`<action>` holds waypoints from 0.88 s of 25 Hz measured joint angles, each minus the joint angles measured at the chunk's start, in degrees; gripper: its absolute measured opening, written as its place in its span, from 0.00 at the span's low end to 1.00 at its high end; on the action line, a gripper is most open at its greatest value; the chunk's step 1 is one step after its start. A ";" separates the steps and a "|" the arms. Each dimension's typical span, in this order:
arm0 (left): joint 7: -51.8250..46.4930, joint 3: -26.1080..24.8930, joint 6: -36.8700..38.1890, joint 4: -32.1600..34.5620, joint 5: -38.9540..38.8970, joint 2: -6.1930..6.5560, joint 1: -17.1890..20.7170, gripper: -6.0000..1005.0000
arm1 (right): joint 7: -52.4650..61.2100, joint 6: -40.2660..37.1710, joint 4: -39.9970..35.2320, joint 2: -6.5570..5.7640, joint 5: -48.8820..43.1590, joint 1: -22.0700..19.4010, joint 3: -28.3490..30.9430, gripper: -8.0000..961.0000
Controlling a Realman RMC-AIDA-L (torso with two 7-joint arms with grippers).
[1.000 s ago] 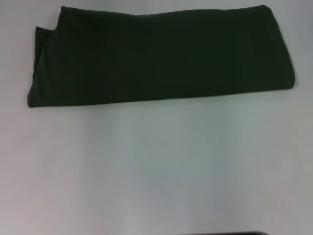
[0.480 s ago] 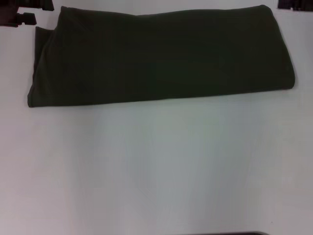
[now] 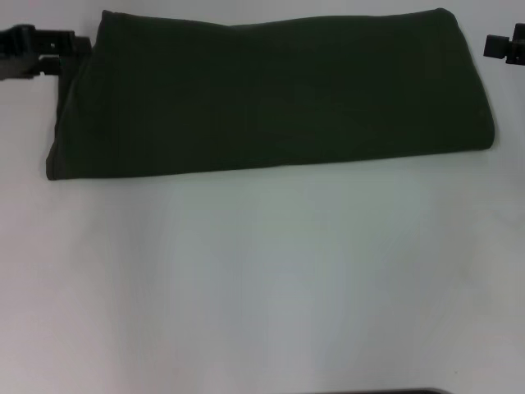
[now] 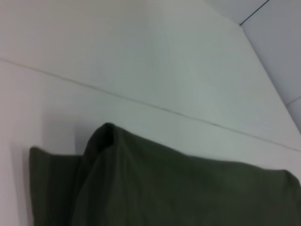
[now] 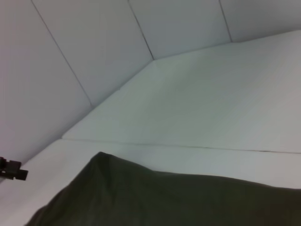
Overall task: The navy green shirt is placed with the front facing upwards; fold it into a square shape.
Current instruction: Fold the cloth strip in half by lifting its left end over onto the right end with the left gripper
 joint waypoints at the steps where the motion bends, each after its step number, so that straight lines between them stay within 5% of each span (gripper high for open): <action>1: 0.42 0.02 0.01 -0.05 0.11 -0.31 0.30 0.72 | -0.42 0.16 0.07 0.14 -0.02 -0.15 0.02 0.98; 8: 0.42 0.07 -0.56 -0.05 0.35 -1.38 2.90 0.72 | 0.63 0.55 0.36 0.49 -0.03 -0.14 0.06 0.98; 16: -6.83 -0.41 0.60 0.16 1.39 -0.22 6.33 0.72 | 5.94 0.45 0.52 0.55 0.06 0.79 -0.30 0.98; 22: -10.86 -0.70 1.62 0.58 1.68 0.53 6.94 0.72 | 10.85 -0.11 0.34 -0.50 0.00 1.42 -0.65 0.98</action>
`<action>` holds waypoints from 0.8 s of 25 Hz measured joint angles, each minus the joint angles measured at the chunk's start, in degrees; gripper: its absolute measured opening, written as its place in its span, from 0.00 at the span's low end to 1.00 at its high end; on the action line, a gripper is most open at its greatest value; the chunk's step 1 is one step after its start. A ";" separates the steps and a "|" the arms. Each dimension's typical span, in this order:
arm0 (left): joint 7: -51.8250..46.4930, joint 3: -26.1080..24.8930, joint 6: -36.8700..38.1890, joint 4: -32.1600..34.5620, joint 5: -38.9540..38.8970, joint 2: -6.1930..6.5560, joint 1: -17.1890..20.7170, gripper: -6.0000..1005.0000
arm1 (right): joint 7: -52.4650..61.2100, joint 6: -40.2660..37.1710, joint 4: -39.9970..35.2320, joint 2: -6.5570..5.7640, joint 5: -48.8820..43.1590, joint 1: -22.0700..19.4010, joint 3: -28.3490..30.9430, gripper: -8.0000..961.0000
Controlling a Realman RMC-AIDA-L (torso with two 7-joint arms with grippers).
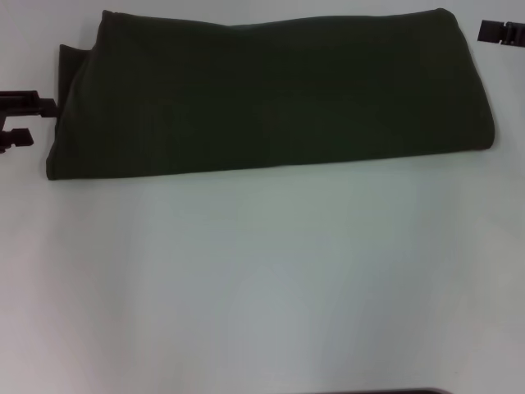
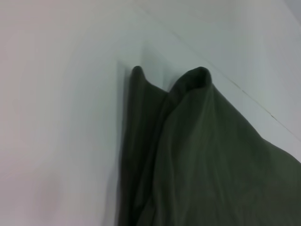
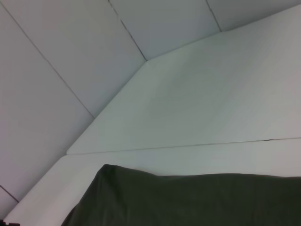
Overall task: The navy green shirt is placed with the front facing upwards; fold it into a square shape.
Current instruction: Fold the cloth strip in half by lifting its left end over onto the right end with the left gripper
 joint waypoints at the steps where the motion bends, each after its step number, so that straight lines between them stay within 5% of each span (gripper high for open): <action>1: -0.16 0.08 -0.03 0.47 0.01 0.06 -0.01 0.72 | 0.51 -0.19 -0.01 -0.24 -0.18 0.12 -0.06 0.98; 20: -4.25 0.68 -7.39 9.03 7.68 0.23 -4.85 0.72 | 3.69 -2.43 0.31 -0.64 -4.69 -0.02 -0.16 0.98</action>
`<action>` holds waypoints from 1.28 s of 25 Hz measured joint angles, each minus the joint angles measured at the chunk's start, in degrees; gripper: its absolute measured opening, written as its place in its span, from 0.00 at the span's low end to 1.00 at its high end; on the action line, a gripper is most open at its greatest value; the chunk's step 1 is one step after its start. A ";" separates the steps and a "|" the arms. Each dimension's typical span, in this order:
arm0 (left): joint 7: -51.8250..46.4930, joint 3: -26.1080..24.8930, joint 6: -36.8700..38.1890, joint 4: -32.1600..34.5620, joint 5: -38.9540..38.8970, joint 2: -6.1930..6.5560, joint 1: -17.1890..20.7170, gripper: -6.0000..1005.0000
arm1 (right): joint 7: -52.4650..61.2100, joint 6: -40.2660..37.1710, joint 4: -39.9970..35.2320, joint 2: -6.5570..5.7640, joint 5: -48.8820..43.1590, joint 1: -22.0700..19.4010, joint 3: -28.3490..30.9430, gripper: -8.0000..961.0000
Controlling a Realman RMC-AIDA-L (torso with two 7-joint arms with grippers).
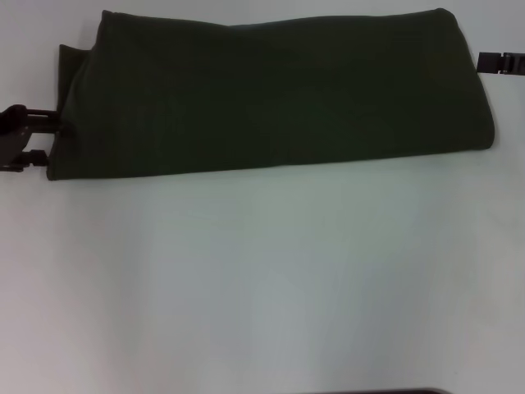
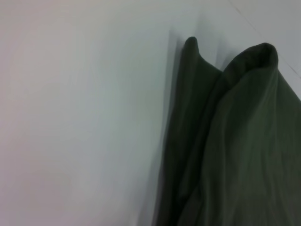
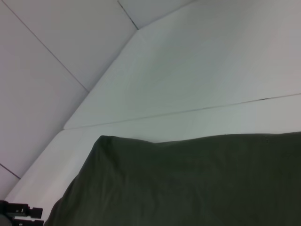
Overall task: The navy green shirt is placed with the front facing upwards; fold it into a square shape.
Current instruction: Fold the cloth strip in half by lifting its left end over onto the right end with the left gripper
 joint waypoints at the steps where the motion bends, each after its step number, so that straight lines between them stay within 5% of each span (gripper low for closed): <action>1: 0.00 0.05 -0.48 0.47 0.00 0.00 -0.31 0.72 | -0.02 0.00 0.02 0.00 -0.04 -0.03 0.02 0.98; 16: -0.02 0.55 -1.72 3.16 1.68 0.86 -1.38 0.72 | 0.18 -0.17 0.05 -0.23 -0.09 -0.42 0.44 0.98; 32: 0.24 1.45 -1.79 3.58 2.12 -0.53 -2.20 0.72 | 0.19 -0.65 0.05 -0.03 -0.08 -0.54 0.45 0.98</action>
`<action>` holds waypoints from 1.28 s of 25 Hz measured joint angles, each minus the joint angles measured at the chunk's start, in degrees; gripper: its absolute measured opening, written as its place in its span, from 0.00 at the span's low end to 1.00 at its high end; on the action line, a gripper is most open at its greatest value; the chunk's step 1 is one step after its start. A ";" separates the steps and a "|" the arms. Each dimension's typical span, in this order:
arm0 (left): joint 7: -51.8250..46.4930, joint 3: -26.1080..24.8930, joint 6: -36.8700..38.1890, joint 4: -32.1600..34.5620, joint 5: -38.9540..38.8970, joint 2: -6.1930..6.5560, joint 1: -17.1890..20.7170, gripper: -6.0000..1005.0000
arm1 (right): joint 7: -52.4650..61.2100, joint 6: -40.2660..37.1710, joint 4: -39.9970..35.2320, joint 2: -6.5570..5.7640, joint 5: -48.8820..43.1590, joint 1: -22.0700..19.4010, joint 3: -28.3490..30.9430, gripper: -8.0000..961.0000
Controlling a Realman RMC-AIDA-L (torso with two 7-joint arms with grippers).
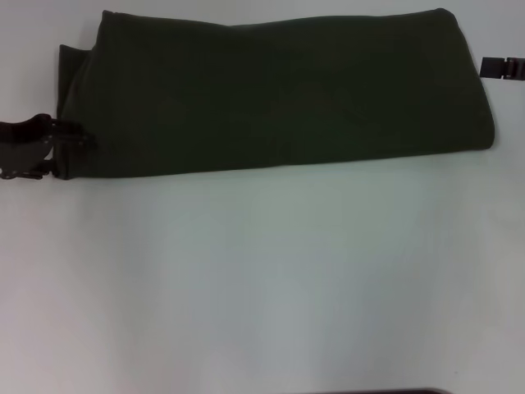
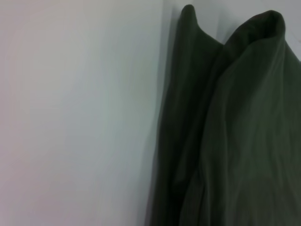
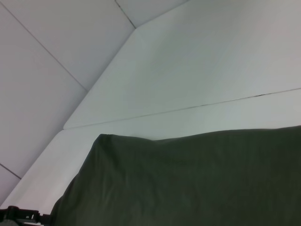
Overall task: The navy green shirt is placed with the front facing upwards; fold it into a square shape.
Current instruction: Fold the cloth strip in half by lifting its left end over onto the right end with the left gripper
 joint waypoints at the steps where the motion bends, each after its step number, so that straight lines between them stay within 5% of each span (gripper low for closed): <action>1: 0.04 0.00 -0.02 -0.01 0.00 -0.01 -0.16 0.72 | 0.00 -0.01 0.00 0.02 0.00 -0.01 0.00 0.98; 22: -0.17 5.55 -1.77 0.90 0.86 0.18 -2.50 0.62 | 0.00 -1.28 0.05 -0.12 0.43 -0.21 1.21 0.97; 28: -0.18 5.32 -1.31 0.61 0.86 0.24 -2.37 0.33 | 0.89 -1.77 0.09 -0.40 0.11 -0.20 1.44 0.97; 32: -0.14 5.14 -0.12 0.50 0.80 0.59 -2.46 0.19 | 4.22 -1.86 0.10 -1.65 -3.03 0.13 1.14 0.97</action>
